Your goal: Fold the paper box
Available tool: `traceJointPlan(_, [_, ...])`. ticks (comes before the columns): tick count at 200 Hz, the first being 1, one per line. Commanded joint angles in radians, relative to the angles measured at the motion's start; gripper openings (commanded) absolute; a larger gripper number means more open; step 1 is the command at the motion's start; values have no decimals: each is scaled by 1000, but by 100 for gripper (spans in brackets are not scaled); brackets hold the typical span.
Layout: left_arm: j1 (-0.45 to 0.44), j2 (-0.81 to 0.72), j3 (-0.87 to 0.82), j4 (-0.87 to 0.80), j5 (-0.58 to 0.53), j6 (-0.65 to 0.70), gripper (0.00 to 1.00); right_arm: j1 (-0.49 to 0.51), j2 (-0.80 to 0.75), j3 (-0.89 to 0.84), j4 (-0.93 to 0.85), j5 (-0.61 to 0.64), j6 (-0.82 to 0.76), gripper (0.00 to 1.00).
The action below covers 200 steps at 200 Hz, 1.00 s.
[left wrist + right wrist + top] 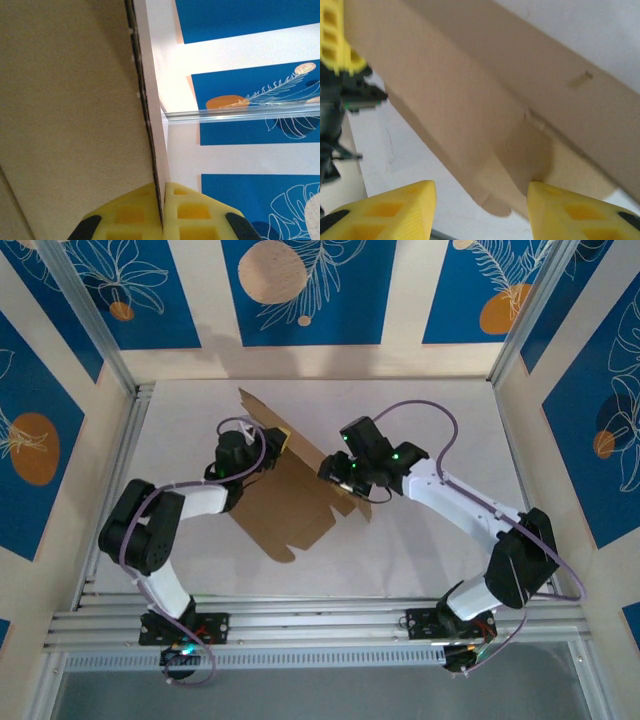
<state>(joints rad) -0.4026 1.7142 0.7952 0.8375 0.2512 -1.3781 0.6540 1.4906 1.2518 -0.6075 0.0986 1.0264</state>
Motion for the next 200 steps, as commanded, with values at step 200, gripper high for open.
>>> traceJointPlan(200, [-14, -35, -39, 1, -271, 59, 0, -70, -53, -39, -110, -209, -201, 50])
